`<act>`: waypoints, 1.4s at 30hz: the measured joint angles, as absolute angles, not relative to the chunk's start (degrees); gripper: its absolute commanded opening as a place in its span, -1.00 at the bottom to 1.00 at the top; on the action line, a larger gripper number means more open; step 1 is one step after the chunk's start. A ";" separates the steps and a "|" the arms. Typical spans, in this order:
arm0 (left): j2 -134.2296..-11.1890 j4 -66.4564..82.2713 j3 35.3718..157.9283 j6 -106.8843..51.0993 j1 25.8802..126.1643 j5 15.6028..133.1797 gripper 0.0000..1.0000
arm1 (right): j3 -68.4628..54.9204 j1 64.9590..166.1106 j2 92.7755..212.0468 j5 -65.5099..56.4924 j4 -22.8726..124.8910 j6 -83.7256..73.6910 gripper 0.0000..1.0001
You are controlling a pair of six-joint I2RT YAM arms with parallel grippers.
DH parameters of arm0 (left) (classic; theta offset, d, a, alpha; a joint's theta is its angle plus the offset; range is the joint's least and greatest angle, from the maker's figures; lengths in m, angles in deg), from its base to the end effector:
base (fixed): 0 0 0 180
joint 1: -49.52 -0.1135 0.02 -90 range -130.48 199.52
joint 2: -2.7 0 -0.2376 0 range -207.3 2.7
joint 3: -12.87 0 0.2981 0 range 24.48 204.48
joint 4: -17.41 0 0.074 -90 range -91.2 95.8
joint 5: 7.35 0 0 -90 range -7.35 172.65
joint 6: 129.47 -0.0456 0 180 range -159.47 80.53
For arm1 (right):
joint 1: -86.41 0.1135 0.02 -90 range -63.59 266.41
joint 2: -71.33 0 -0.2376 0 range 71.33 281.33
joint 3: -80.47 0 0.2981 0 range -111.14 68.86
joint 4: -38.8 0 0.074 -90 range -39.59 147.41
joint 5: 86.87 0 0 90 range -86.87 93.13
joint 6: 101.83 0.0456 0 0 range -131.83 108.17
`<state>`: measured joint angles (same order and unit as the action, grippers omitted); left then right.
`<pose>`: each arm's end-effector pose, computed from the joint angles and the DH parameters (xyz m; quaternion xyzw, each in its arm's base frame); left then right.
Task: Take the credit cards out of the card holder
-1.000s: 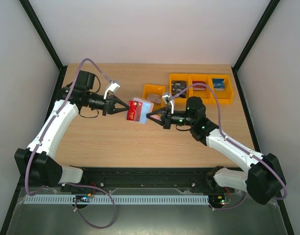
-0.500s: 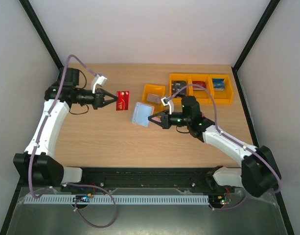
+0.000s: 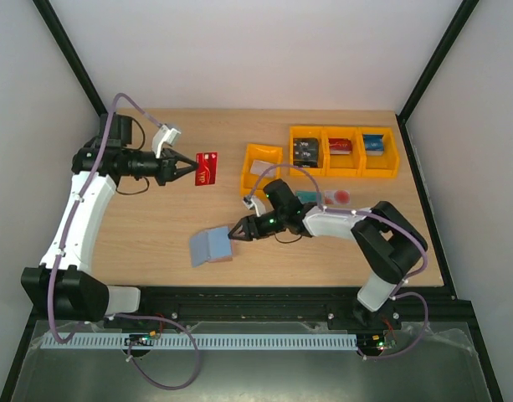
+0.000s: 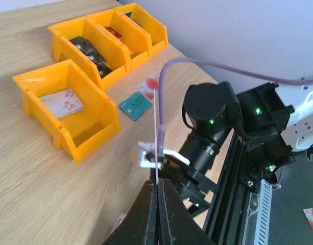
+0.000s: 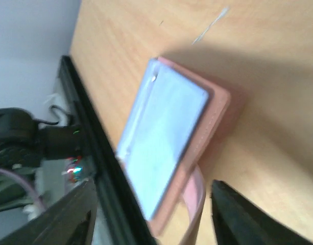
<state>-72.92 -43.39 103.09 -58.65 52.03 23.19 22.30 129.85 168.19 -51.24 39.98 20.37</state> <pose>0.3147 -0.0531 0.3487 0.3333 0.7565 -0.4083 0.3872 0.2346 0.2732 0.0986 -0.2715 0.7829 0.5580 0.0439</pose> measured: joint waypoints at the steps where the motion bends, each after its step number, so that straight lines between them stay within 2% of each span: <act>1: -72.92 -43.43 103.00 -58.94 52.27 23.19 -0.96 | 21.58 129.28 168.19 -49.88 41.75 20.02 0.47; 5: -72.92 -44.87 102.72 -61.30 54.69 23.89 -0.96 | 17.36 127.53 164.19 -40.29 52.09 14.65 0.65; 9: -73.14 -47.19 102.72 -64.09 59.09 24.15 -0.96 | 15.67 127.18 153.00 -35.06 57.03 9.12 0.79; 13: -73.99 -49.85 103.09 -66.52 62.65 23.50 -0.96 | 18.23 127.20 139.82 -37.69 48.89 8.09 0.78; 16: -74.71 -52.02 104.07 -68.09 64.64 22.27 -0.96 | 21.07 127.29 136.02 -39.02 38.58 11.00 0.68; 18: -74.80 -53.09 105.06 -68.90 65.62 21.40 -0.96 | 21.53 127.29 137.28 -39.57 33.62 13.36 0.47; 20: -74.80 -53.64 105.69 -69.36 66.10 20.76 -0.96 | 21.60 127.29 139.25 -40.29 30.36 15.30 0.13; 23: -74.80 -54.23 106.06 -70.02 66.39 19.78 -0.96 | 21.71 127.29 141.59 -41.71 27.50 17.84 -0.76; 24: -74.80 -54.34 106.06 -70.13 66.39 19.65 -0.96 | 21.71 127.29 141.94 -41.99 27.26 18.19 -0.94; 27: -74.82 -54.84 106.06 -70.28 66.34 19.98 -0.96 | 22.03 127.29 141.70 -44.11 25.75 19.48 -0.97; 28: -74.82 -54.58 106.06 -70.28 65.93 20.15 -0.82 | 22.08 127.29 141.59 -44.29 25.55 19.50 -0.97; 31: -74.84 -53.66 106.04 -69.25 66.04 20.70 0.64 | 22.93 127.12 140.52 -44.24 24.59 20.09 -0.97; 32: -74.84 -52.41 105.93 -67.72 66.25 21.53 0.93 | 23.02 126.85 140.21 -43.76 24.74 20.44 -0.97; 35: -74.84 -47.76 103.96 -62.76 66.60 25.90 0.98 | 23.08 122.66 139.49 -41.01 25.99 22.80 -0.97; 42: -75.02 -39.28 94.70 -55.50 65.82 37.75 0.98 | 27.19 102.68 139.27 -31.06 30.21 33.58 -0.97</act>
